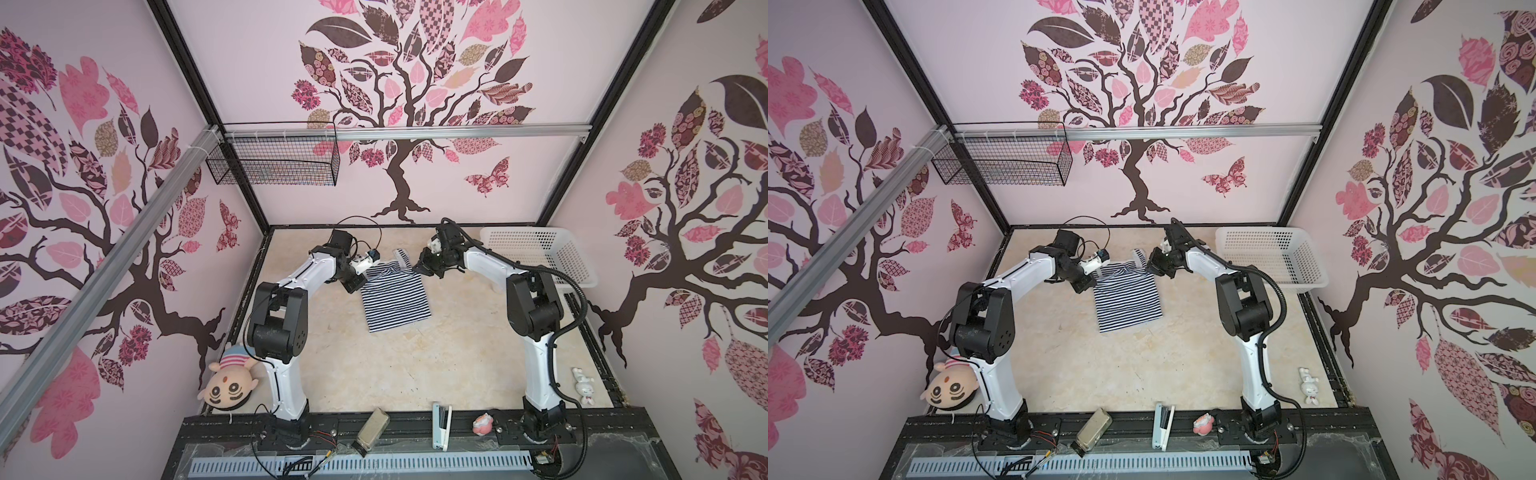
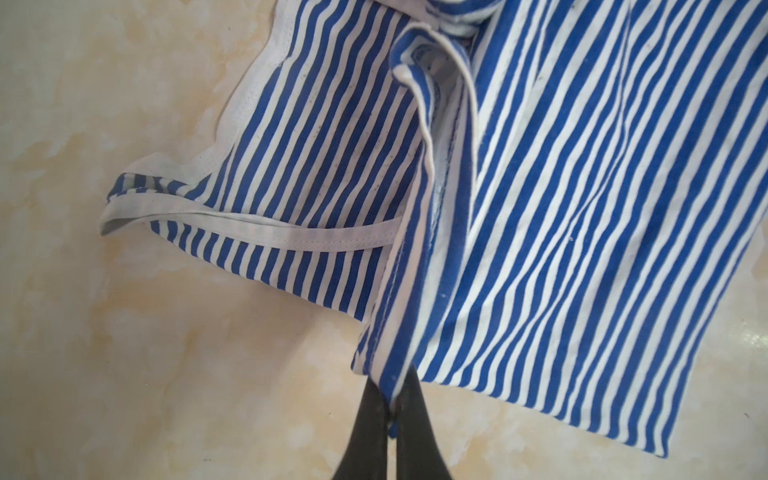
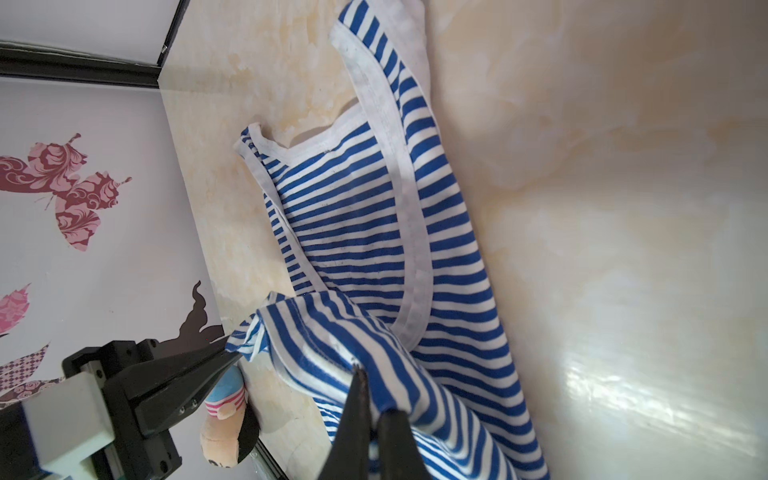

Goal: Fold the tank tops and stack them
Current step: 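Lay the hem down near the neckline and open both grippers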

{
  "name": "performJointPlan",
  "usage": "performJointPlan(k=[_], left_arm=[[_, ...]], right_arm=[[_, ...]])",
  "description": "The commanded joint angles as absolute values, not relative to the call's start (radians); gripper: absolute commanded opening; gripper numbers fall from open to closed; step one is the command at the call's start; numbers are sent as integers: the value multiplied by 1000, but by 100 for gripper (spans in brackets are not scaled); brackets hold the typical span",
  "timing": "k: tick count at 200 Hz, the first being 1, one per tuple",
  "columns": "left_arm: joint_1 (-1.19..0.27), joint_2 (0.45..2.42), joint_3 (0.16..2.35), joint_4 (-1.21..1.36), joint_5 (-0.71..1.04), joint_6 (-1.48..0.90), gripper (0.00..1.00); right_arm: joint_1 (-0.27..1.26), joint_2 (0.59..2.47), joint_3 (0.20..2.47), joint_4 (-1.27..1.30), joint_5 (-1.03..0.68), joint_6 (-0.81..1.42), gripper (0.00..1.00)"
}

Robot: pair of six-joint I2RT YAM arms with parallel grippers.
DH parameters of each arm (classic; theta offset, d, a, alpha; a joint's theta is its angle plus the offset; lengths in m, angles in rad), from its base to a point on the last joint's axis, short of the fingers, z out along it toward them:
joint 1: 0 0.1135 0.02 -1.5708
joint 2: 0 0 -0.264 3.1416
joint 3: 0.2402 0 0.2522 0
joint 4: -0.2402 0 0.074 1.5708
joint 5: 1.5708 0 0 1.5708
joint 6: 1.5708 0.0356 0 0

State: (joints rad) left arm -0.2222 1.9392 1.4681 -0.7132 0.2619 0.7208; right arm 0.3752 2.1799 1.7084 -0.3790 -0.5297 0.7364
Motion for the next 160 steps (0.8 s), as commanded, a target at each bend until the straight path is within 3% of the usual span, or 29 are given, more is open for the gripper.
performJointPlan(k=[1,38,66,85,119,160], left_arm=[[-218,1982,1510,-721,286,714,0],[-217,2026,1532,-740,268,712,9],[-215,2033,1526,-714,209,670,22],[-200,1985,1477,-669,214,631,27],[-194,1845,1353,-631,227,576,35],[-202,1672,1193,-696,349,565,38]], right_arm=[[362,2214,1751,-398,-545,733,0],[354,2244,1749,-394,-548,735,3],[352,2267,1769,-392,-586,736,37],[351,2254,1776,-404,-595,724,49],[350,2163,1706,-423,-577,700,59],[351,1972,1459,-397,-504,662,60]])
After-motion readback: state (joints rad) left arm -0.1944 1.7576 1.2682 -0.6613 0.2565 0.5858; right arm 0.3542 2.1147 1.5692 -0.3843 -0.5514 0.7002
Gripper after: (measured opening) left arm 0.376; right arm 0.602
